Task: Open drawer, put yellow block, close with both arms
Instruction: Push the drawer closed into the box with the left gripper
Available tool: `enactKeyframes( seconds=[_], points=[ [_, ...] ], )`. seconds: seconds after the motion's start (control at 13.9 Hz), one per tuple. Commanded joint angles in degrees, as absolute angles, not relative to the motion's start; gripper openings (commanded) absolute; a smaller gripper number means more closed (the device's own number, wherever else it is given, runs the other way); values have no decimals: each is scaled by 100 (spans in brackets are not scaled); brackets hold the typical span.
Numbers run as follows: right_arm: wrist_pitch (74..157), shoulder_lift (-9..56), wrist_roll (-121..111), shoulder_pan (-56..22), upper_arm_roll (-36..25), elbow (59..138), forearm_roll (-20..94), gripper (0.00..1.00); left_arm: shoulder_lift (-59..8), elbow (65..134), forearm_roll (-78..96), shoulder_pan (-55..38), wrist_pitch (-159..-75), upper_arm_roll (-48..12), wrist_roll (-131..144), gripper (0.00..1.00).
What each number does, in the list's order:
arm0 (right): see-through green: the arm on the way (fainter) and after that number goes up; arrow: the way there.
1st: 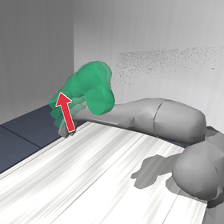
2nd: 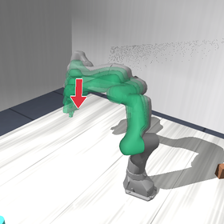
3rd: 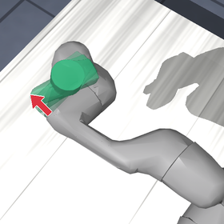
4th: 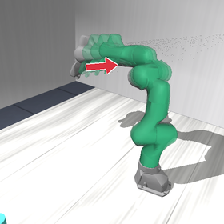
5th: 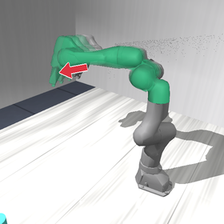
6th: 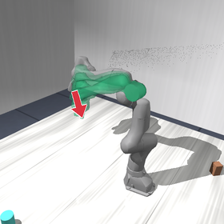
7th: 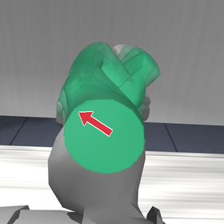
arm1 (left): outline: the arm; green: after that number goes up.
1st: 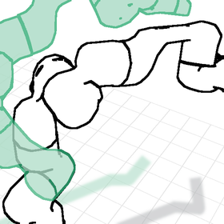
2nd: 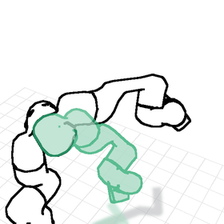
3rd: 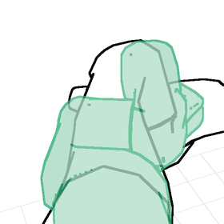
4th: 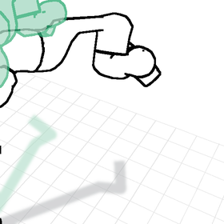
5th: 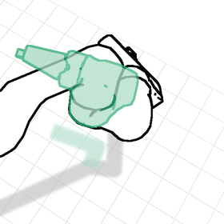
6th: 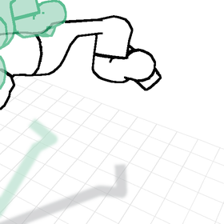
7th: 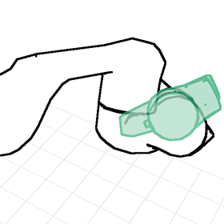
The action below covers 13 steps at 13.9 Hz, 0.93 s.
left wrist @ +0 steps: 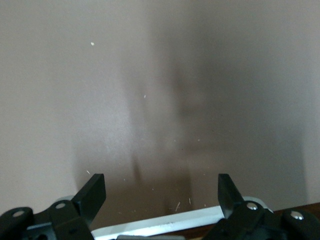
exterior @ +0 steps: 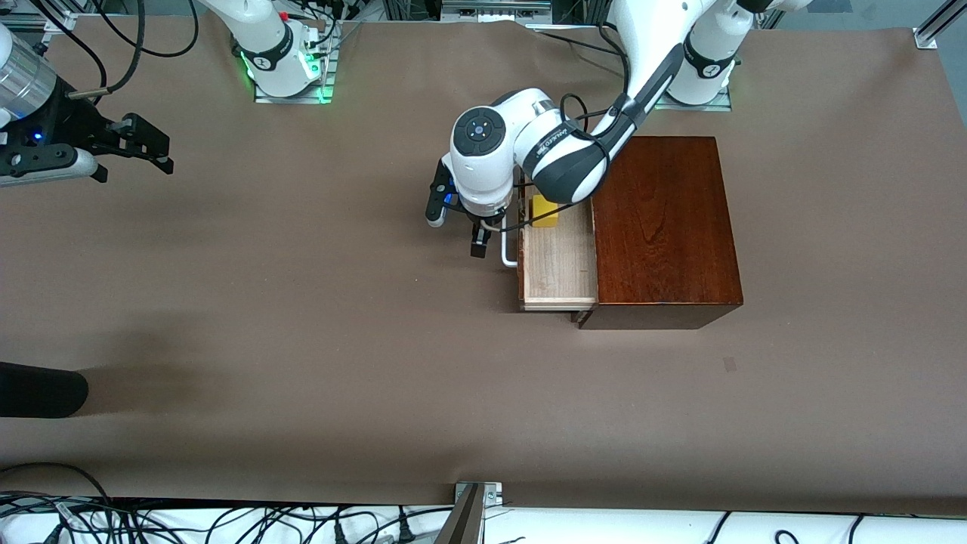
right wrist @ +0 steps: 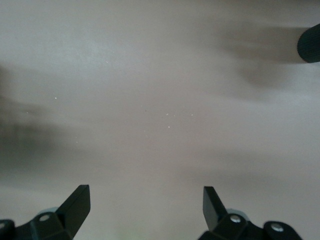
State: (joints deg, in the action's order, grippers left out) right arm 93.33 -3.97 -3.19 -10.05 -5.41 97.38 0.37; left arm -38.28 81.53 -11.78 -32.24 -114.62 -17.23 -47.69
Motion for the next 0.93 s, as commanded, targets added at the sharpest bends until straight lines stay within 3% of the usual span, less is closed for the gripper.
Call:
enactKeyframes(
  seconds=[0.0, 0.86],
  points=[
    [9211, -325, -229, -1019, -527, 9562, -53, 100, -3806, 8104, -1301, -3199, -10971, -1661, -4887, 100],
    [9158, -325, -185, -1028, -510, 9554, -44, 100, -3735, 8051, -1546, -2699, -9318, -1635, -4939, 100]
  ],
)
